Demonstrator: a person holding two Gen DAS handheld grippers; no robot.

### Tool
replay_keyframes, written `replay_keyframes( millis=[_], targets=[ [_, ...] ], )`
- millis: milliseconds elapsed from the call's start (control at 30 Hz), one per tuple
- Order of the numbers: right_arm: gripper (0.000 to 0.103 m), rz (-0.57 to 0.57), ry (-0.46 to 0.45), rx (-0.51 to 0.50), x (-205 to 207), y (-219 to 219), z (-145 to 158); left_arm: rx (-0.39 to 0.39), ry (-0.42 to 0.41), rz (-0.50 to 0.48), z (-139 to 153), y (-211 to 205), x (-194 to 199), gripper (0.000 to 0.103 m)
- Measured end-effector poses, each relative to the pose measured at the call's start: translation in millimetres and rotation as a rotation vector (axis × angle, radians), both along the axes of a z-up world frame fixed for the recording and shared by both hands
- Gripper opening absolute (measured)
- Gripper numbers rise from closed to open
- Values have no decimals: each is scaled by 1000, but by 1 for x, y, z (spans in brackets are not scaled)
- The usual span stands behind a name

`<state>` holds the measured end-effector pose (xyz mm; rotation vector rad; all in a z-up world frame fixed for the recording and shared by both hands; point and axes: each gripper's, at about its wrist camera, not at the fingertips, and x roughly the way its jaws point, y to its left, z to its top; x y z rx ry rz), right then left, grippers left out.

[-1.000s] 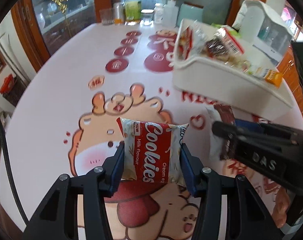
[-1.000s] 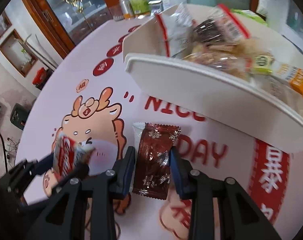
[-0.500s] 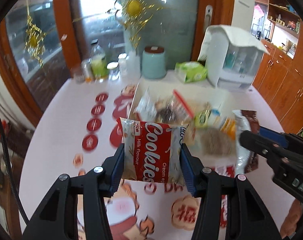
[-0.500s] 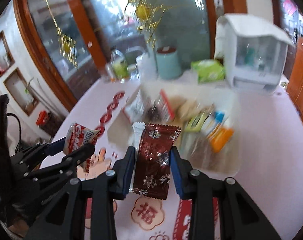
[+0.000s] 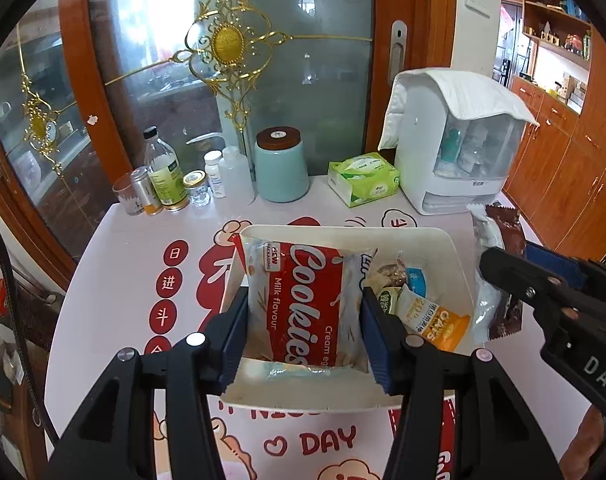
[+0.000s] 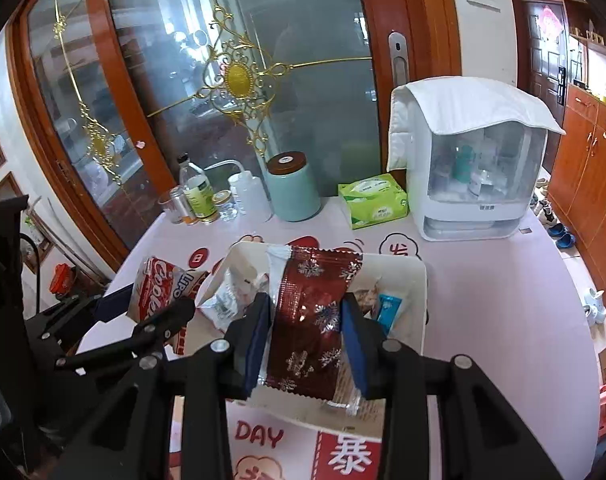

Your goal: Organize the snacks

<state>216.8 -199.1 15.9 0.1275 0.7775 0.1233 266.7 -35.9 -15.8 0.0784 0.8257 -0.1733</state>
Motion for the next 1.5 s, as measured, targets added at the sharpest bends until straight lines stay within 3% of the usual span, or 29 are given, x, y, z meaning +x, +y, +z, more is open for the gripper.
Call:
replay_keyframes(
  millis=[167,233,333,433,1000,1500],
  targets=[
    [37,-15,29,-60,18,2,-13,29,11,11,-15,-4,15,61],
    [43,-12,49,-63,23,1,-20,43,11,25,-20,-4,20,88],
    [55,-22,70,-48,27,-3,-29,58,12,42,-27,0,24,102],
    [63,-37,66,-32,24,-8,-32,53,35,48,-32,3,25,102],
    [63,-48,68,19,-12,-13,-25,23,35,52,-17,7,-15,102],
    [63,-36,129,69,-131,-10,-34,4,55,63,-18,25,-155,102]
  ],
)
